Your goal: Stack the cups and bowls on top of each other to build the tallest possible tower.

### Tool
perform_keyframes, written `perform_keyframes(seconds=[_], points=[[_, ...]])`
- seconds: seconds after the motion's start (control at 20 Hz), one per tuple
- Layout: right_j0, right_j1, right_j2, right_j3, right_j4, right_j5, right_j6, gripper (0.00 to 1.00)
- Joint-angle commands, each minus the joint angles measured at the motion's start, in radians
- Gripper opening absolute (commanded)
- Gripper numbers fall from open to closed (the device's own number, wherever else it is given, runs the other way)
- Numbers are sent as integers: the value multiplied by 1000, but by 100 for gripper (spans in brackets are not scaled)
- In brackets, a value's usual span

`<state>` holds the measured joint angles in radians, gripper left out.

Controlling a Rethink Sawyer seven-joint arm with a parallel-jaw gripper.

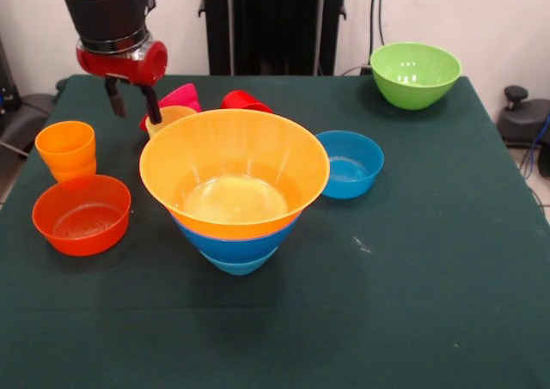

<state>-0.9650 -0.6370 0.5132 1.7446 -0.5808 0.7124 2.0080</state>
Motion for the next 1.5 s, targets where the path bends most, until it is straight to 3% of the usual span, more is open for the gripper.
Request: perform_keyframes(seconds=[0.05, 0.4, 0.7, 1.15, 1.5], points=[[18, -15, 51, -33, -51, 100, -255, 100], [24, -71, 75, -68, -25, 207, -301, 100], [-3, -52, 109, -132, -36, 275, -378, 100], [-13, 18, 139, -228, -65, 295, -425, 100], [15, 79, 140, -284, -71, 212, -396, 100]])
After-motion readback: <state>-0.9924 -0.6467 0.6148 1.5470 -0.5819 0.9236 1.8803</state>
